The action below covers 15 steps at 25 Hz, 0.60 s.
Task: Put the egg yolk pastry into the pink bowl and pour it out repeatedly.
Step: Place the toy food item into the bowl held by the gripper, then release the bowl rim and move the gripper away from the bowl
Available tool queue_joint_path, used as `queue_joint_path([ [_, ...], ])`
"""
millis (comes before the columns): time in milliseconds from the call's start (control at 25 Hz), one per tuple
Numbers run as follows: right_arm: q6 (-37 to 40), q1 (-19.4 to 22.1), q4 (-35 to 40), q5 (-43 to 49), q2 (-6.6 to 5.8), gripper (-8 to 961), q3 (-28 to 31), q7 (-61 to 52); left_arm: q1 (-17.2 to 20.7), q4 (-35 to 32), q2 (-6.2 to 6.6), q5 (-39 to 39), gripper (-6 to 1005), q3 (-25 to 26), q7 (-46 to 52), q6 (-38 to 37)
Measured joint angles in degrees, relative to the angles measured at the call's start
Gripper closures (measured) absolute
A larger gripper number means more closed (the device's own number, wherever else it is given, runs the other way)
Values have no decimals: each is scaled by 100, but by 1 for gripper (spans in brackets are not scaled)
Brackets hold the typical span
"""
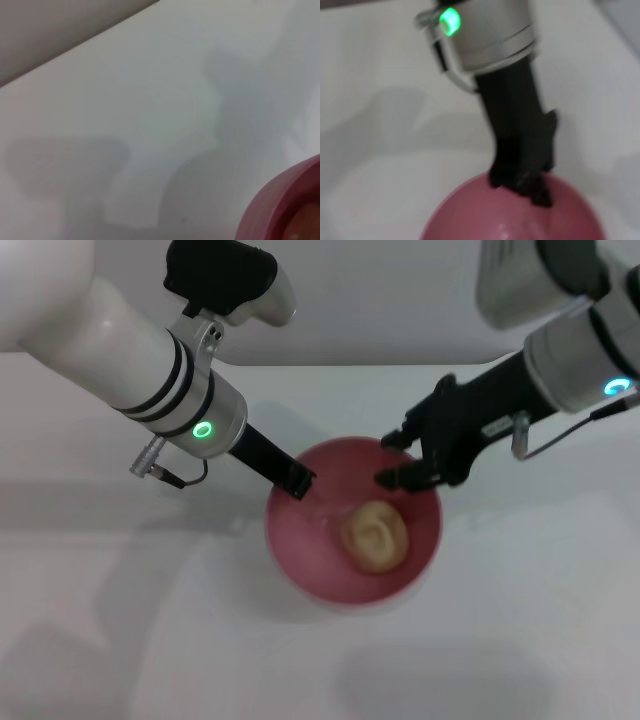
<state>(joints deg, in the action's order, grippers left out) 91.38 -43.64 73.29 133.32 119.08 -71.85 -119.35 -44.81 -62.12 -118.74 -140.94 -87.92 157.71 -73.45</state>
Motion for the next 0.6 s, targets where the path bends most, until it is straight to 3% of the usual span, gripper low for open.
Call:
queue_joint_path([
  [200,-88,173,110,-233,-16,564,1025,-75,14,10,-10,138,1000,-486,6,22],
  [400,-167,616,177,-713,-9,564,1954,60,-4,145,-25,176,994,-1008,248,279],
  [600,-174,896,144,-1079,3,564,2454,137,-54,145,-27,245,970,-1170,351,291],
])
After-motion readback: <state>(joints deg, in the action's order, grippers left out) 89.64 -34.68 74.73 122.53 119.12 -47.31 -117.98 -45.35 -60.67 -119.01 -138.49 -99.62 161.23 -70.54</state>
